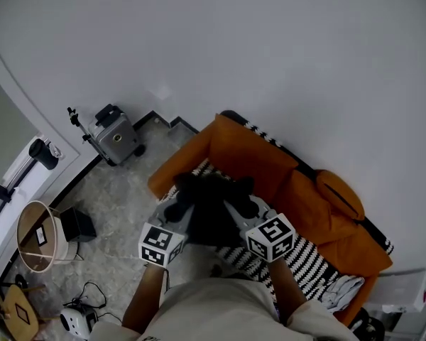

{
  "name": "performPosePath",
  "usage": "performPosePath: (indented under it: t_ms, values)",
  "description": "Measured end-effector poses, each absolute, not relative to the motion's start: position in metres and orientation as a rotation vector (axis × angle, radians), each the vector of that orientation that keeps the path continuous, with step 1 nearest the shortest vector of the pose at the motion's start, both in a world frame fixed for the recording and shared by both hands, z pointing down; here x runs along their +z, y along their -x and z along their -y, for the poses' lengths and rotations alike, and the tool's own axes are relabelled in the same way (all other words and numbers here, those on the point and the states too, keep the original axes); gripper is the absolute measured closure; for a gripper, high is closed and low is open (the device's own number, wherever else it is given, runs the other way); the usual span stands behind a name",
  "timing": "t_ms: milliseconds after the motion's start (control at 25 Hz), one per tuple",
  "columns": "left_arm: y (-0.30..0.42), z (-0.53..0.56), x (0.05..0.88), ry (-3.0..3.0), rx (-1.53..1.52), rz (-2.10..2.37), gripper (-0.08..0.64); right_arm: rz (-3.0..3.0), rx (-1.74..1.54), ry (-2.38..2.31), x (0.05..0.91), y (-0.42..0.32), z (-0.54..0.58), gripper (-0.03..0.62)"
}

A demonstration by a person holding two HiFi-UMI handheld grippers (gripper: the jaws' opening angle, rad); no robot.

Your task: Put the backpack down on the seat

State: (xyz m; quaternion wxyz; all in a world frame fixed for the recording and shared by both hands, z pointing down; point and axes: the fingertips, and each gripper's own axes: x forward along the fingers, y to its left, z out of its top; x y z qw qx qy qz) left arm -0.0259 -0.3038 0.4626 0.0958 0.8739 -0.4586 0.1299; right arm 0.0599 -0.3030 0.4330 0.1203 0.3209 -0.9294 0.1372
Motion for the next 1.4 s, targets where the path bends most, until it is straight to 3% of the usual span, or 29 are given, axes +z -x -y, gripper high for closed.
performPosePath:
  t_ms: [1400]
  values:
    - [0.044,0.480,0.531,-2.617,0.449,1.145,0.522,2.545,0.580,-1.141,0.499,-0.041,0.465,0.560]
